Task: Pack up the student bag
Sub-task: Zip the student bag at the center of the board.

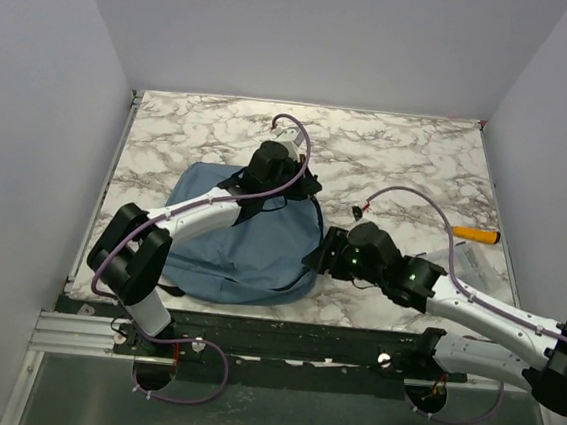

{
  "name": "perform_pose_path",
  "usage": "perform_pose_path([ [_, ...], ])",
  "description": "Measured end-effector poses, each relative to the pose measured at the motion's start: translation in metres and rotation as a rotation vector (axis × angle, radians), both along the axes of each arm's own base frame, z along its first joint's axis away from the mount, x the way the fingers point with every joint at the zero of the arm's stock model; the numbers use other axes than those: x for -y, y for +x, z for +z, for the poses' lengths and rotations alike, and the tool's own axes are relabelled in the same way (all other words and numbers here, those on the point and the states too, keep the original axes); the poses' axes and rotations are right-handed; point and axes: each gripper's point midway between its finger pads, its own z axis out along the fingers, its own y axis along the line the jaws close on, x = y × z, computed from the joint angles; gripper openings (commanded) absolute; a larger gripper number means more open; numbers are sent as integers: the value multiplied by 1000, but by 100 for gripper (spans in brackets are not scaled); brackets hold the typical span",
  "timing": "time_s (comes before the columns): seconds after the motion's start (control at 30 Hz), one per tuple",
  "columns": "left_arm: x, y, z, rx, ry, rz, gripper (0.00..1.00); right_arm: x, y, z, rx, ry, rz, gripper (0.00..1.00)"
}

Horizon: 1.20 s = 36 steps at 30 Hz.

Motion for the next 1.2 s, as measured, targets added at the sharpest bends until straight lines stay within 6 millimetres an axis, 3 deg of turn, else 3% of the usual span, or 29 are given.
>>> perform_pose_path([
  [0.1,-1,-11,6,-25,-40,-16,0,-7,22,27,84,-35,29,65],
  [0.2,-1,-18,8,-45,-63,-29,0,1,60,41,135,-83,0,64],
  [0.3,0,-21,7,-61,-73,-38,0,23,95,35,147,-138,-25,63],
  [0.37,0,-22,7,-69,-79,-42,0,33,107,25,147,-184,-17,62],
  [0.53,1,-25,8,-80,-90,-56,0,18,125,18,163,-246,81,54],
  [0.6,2,-25,8,-81,-91,-60,0,13,131,19,175,-252,99,47],
  [0.7,2,-25,8,-81,-91,-60,0,9,136,18,184,-260,116,20],
  [0.83,0,-25,7,-83,-82,-58,0,8,138,15,179,-262,112,2],
  [1.2,-28,-6,-5,-108,-7,61,0,28,130,12,194,-271,25,0],
])
